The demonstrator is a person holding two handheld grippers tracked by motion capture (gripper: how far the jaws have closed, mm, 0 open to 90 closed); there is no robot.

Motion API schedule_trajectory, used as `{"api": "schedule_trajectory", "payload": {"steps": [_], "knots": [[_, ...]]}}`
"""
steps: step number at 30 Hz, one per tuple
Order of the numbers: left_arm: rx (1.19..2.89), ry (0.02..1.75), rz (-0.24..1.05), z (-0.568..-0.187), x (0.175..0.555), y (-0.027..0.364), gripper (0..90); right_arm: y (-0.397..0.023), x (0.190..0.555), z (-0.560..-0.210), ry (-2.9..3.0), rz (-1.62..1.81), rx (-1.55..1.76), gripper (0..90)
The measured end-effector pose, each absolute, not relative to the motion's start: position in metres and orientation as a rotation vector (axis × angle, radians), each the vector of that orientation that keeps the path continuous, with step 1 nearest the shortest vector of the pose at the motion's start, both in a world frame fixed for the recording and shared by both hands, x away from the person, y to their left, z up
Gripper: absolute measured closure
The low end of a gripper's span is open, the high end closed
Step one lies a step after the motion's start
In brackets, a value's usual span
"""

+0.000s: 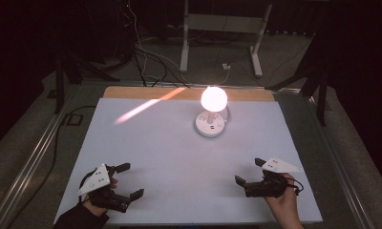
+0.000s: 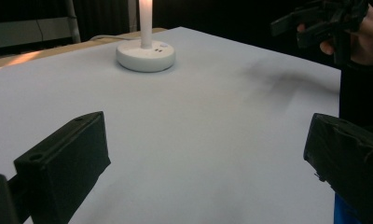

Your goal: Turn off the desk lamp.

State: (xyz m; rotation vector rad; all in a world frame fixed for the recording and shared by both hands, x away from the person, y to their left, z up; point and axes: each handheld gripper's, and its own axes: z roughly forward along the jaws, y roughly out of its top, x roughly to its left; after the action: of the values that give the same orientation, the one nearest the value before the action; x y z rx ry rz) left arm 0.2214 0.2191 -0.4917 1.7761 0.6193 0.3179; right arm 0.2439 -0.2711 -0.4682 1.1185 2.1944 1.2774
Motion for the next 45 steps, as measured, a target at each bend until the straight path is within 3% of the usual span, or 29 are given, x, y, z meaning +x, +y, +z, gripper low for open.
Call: {"api": "schedule_trajectory", "payload": {"steps": [45], "knots": [[1.784, 0.613, 0.331, -0.491, 0.220, 0.218, 0.6, -0.205, 0.310, -0.424, 2.183, 1.349, 1.031, 0.0]]}}
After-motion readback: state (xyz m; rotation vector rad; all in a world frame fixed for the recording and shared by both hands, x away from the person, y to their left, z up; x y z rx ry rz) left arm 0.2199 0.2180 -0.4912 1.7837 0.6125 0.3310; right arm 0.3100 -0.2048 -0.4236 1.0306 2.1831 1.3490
